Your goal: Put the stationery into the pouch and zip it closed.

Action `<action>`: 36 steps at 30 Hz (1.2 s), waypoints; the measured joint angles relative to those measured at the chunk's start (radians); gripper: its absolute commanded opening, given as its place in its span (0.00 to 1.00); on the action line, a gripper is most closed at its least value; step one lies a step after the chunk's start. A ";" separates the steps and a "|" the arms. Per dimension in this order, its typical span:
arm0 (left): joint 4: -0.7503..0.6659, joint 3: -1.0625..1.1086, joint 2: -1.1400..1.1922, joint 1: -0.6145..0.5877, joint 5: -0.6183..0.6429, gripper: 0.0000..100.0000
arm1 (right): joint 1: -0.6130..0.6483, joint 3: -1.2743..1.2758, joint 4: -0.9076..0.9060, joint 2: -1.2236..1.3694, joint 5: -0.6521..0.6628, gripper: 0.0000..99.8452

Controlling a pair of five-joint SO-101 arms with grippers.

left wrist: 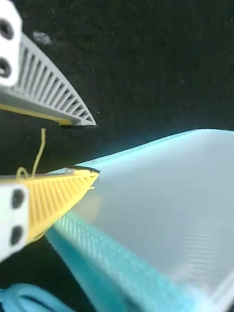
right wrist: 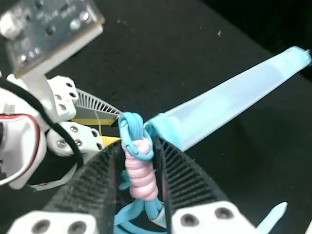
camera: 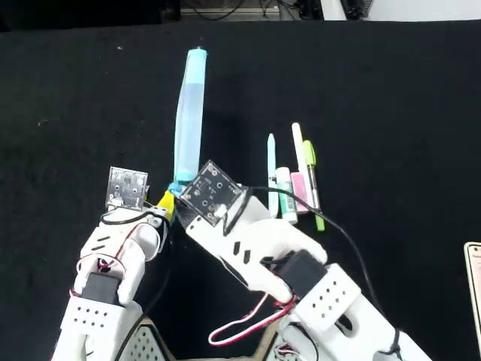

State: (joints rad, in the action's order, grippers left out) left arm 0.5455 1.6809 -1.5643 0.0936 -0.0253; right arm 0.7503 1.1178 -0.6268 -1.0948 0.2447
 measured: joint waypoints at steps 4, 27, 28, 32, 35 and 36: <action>-0.002 0.000 0.000 0.000 0.000 0.15 | -0.003 0.005 0.058 -0.034 0.000 0.01; -0.002 0.000 0.006 -0.095 0.000 0.15 | 0.068 0.180 0.077 -0.058 -0.002 0.01; -0.002 0.000 0.006 -0.095 0.000 0.15 | 0.068 0.190 0.077 -0.058 -0.002 0.01; -0.002 0.000 0.006 -0.094 0.000 0.15 | 0.068 0.221 0.121 -0.058 -0.002 0.01; -0.002 0.000 0.006 -0.075 0.000 0.15 | 0.066 0.221 0.181 -0.058 -0.002 0.01; -0.002 0.000 0.006 -0.068 0.000 0.15 | 0.066 0.221 0.187 -0.058 -0.002 0.01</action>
State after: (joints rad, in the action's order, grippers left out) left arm 0.5439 1.6809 -1.5581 0.0261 -0.0253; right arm 0.8163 1.3387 -0.4396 -1.1531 0.2432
